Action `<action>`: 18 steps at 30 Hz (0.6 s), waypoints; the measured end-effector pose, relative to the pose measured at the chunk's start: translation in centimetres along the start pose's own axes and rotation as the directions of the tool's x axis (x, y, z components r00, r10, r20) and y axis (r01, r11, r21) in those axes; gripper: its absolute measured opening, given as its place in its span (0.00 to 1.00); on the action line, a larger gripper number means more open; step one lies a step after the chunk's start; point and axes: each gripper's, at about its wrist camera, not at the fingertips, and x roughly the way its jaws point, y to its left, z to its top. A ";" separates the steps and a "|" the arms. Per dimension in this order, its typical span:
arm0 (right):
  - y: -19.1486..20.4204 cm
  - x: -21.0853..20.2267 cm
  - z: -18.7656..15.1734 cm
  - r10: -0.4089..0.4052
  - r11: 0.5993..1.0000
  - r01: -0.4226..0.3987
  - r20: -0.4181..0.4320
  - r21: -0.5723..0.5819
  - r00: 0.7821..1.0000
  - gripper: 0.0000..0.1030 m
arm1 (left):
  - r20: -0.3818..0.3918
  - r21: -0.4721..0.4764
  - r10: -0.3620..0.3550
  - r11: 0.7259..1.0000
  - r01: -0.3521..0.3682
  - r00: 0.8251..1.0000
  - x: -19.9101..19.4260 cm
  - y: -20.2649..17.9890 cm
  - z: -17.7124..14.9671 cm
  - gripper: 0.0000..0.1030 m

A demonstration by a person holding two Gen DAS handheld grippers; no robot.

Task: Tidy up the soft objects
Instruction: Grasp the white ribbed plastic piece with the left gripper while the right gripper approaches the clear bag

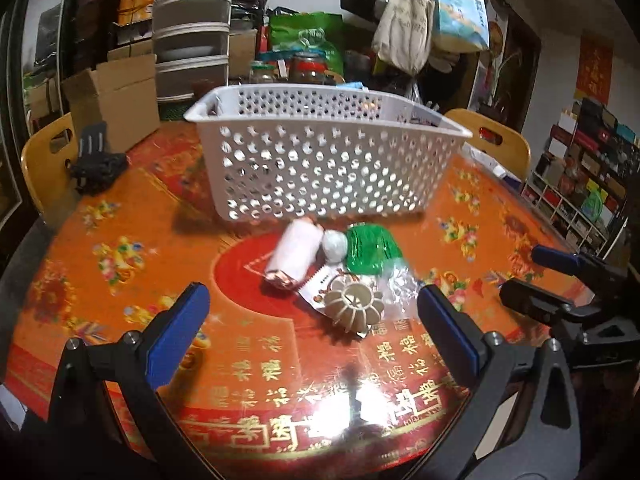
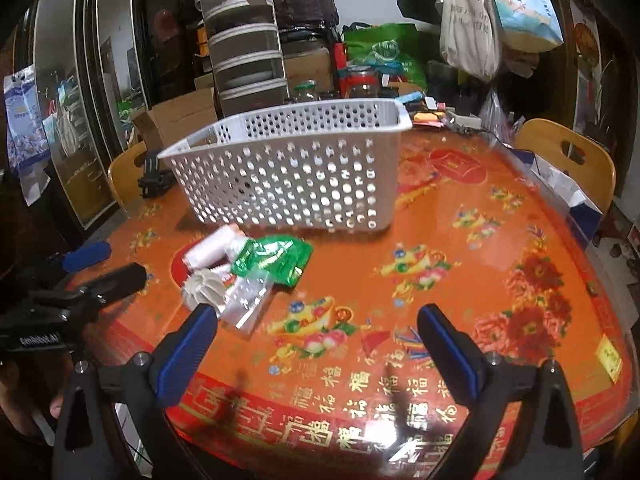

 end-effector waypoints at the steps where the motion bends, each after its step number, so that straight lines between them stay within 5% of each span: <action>1: -0.1 0.2 -0.3 -0.002 1.000 0.002 -0.003 0.003 1.000 0.97 | 0.001 0.004 0.002 1.000 -0.002 1.000 0.6 -0.2 -0.2 1.00; 14: -1.2 0.9 -1.4 -0.001 1.000 0.001 -0.017 0.024 1.000 0.96 | -0.053 0.036 -0.005 0.999 0.007 0.999 5.9 -1.7 -1.4 0.68; 18: -0.9 1.2 -1.5 0.004 1.000 -0.004 -0.020 0.020 1.000 0.94 | -0.047 0.058 -0.028 0.998 0.030 0.999 6.3 -2.5 -1.6 0.42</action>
